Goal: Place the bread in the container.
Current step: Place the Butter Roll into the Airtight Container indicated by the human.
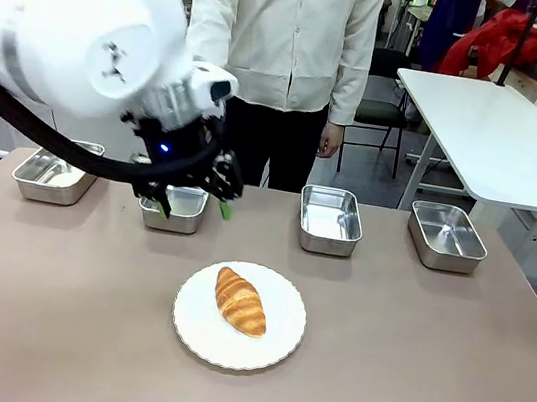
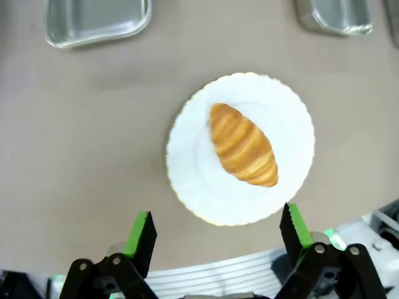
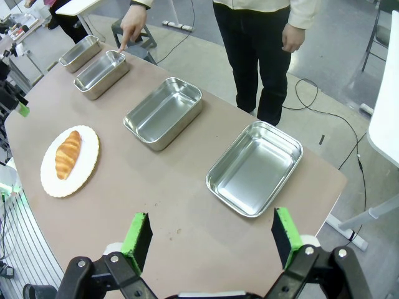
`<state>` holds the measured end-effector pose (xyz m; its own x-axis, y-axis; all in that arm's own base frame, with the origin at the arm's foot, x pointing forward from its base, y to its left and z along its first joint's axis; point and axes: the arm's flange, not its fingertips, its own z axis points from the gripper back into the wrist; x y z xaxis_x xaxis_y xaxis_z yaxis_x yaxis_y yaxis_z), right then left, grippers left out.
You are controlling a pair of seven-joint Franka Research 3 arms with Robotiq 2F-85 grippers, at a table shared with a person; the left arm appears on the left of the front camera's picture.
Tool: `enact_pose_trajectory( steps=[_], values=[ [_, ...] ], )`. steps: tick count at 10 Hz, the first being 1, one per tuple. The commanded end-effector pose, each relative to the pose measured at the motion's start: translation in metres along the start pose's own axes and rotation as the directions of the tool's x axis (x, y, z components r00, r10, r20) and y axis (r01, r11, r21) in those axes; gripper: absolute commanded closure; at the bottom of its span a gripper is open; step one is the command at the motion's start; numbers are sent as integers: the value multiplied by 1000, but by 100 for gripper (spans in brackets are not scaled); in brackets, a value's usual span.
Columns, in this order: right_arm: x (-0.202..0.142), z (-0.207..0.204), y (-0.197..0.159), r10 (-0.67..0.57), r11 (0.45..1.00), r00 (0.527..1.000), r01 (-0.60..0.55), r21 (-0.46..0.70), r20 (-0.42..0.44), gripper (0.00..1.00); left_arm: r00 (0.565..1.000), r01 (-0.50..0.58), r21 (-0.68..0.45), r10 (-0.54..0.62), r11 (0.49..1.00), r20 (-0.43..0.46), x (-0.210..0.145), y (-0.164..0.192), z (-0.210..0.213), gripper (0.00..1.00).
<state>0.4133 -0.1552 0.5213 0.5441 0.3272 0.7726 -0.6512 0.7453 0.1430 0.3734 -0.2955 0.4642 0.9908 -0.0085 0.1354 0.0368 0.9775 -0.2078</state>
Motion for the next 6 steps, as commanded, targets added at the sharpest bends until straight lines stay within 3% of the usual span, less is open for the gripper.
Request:
enact_pose_trajectory(
  steps=[1,2,3,6],
  values=[
    [1,-1,-1,9,1000,1000,-10,6,25,0,997,-71,-4,71,997,6,7,-26,-27,0],
    [1,-1,-1,9,1000,1000,-10,6,25,0,996,-72,37,74,997,-45,1,-20,-21,0],
    [1,-1,-1,9,1000,1000,-10,6,25,0,999,-38,-4,38,999,-16,-1,-13,-19,0],
    [1,-1,-1,9,1000,1000,-10,6,25,0,998,-57,0,57,998,-36,-2,-19,-29,0]
  ],
)
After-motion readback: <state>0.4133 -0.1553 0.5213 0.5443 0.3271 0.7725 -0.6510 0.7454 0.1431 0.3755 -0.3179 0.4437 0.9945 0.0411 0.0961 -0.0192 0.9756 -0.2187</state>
